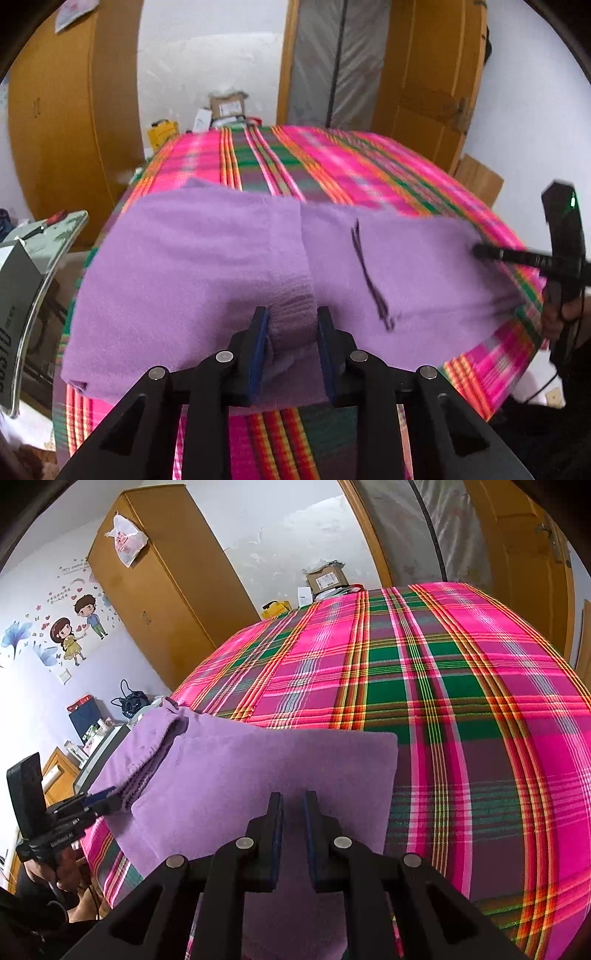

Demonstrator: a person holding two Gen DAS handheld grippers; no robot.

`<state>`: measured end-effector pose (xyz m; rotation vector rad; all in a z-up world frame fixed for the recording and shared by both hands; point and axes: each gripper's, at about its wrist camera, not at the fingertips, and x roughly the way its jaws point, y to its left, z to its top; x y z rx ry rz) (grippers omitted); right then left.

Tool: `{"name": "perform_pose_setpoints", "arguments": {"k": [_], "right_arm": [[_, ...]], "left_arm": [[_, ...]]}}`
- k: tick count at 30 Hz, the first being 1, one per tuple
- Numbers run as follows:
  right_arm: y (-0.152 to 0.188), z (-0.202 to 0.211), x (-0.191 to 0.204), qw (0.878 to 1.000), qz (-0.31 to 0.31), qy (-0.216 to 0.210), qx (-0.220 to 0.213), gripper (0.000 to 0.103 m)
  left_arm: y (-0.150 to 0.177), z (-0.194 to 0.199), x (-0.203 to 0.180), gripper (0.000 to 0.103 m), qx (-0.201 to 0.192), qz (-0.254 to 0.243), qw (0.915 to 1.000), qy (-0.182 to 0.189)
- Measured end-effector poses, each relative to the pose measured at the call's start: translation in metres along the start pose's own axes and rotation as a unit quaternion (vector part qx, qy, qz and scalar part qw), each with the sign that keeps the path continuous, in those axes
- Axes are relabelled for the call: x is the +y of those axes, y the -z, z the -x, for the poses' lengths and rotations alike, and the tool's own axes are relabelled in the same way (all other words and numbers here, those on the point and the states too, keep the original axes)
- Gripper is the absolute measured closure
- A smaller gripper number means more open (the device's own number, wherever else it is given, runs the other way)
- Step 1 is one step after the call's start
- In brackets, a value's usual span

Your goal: Fold clothes

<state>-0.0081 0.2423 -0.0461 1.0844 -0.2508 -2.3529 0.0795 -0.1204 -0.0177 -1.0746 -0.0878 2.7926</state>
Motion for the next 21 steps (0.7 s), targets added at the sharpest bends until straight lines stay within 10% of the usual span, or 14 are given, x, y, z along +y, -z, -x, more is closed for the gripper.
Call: {"name": "perform_pose_setpoints", "arguments": {"k": [7, 12, 17, 21], "right_arm": [[0.001, 0.000, 0.001, 1.000, -0.001, 0.000, 0.000, 0.091], [0.001, -0.001, 0.000, 1.000, 0.000, -0.001, 0.001, 0.091], [0.001, -0.001, 0.000, 1.000, -0.002, -0.003, 0.001, 0.091], [0.002, -0.001, 0.000, 1.000, -0.002, -0.004, 0.001, 0.091]], "left_arm": [[0.005, -0.014, -0.010, 0.075, 0.031, -0.016, 0.9994, 0.003], [0.004, -0.006, -0.018, 0.049, 0.026, -0.036, 0.9988, 0.023], [0.012, -0.016, -0.023, 0.050, 0.037, -0.058, 0.9976, -0.005], [0.011, -0.016, -0.019, 0.071, 0.036, -0.057, 0.9974, -0.027]]}}
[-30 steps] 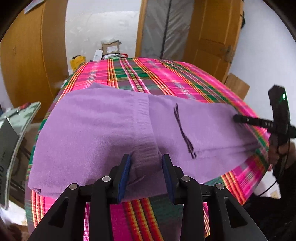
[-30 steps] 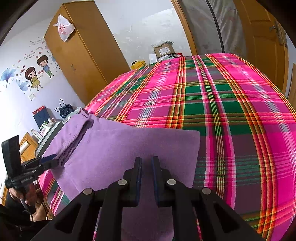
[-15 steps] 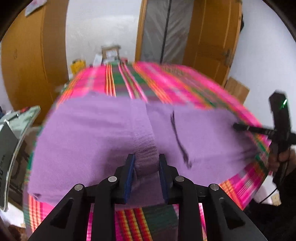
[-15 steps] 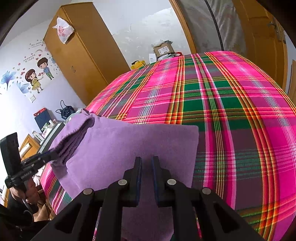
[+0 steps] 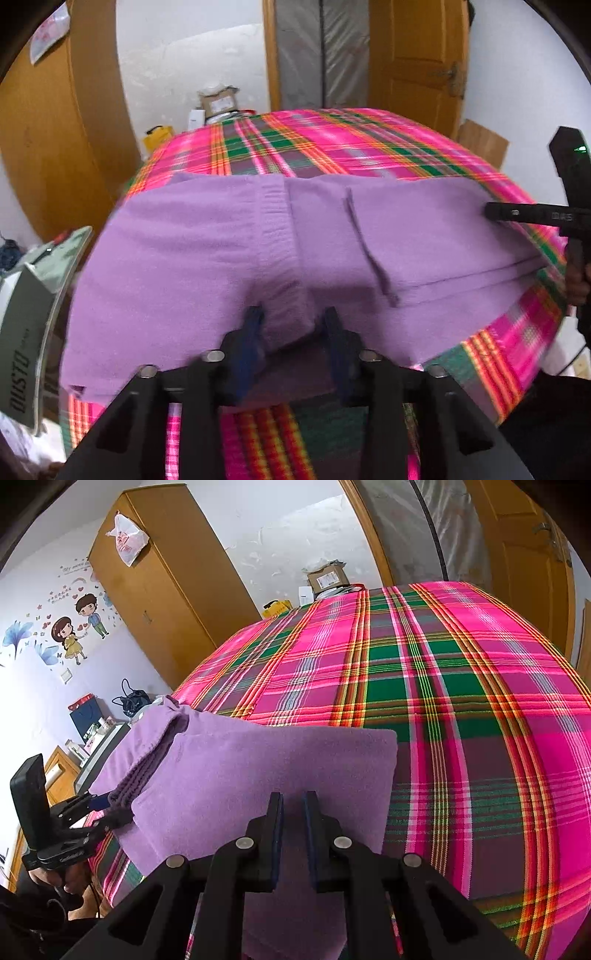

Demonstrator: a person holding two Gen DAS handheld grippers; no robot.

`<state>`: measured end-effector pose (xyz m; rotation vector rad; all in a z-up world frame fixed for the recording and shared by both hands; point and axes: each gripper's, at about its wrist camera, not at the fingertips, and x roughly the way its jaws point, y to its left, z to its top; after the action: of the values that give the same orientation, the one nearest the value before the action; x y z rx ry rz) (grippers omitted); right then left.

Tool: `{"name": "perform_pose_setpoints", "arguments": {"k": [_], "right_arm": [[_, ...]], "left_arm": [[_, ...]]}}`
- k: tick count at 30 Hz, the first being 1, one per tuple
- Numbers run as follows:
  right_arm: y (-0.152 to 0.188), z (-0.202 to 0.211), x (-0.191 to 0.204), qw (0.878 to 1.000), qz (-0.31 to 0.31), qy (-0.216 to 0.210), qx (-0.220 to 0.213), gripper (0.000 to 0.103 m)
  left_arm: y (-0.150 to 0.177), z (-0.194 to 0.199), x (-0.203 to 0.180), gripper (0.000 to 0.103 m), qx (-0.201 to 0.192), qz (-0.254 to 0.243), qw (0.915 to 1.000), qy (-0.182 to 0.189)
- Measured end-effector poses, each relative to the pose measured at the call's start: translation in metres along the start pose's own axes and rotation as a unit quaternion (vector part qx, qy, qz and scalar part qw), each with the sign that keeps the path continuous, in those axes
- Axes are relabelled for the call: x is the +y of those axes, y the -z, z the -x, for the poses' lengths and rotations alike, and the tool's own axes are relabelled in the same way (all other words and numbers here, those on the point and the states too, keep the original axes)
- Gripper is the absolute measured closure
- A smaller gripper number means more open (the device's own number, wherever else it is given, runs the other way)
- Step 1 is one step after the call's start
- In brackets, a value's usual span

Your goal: Fold clothes

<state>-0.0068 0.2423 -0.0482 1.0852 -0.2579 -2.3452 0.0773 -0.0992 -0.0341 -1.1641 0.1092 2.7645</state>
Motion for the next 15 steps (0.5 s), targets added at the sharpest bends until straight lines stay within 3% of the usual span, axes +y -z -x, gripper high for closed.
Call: {"name": "perform_pose_setpoints", "arguments": {"k": [7, 9, 15], "right_arm": [[0.001, -0.001, 0.001, 1.000, -0.003, 0.000, 0.000, 0.091], [0.001, -0.001, 0.001, 1.000, -0.002, 0.001, 0.001, 0.091], [0.000, -0.001, 0.001, 1.000, -0.002, 0.001, 0.002, 0.091]], "left_arm": [[-0.002, 0.013, 0.004, 0.081, -0.014, -0.003, 0.9998, 0.010], [-0.002, 0.017, 0.007, 0.090, -0.016, 0.003, 0.9996, 0.024], [0.000, 0.007, 0.010, 0.089, -0.013, 0.017, 0.9985, 0.050]]}}
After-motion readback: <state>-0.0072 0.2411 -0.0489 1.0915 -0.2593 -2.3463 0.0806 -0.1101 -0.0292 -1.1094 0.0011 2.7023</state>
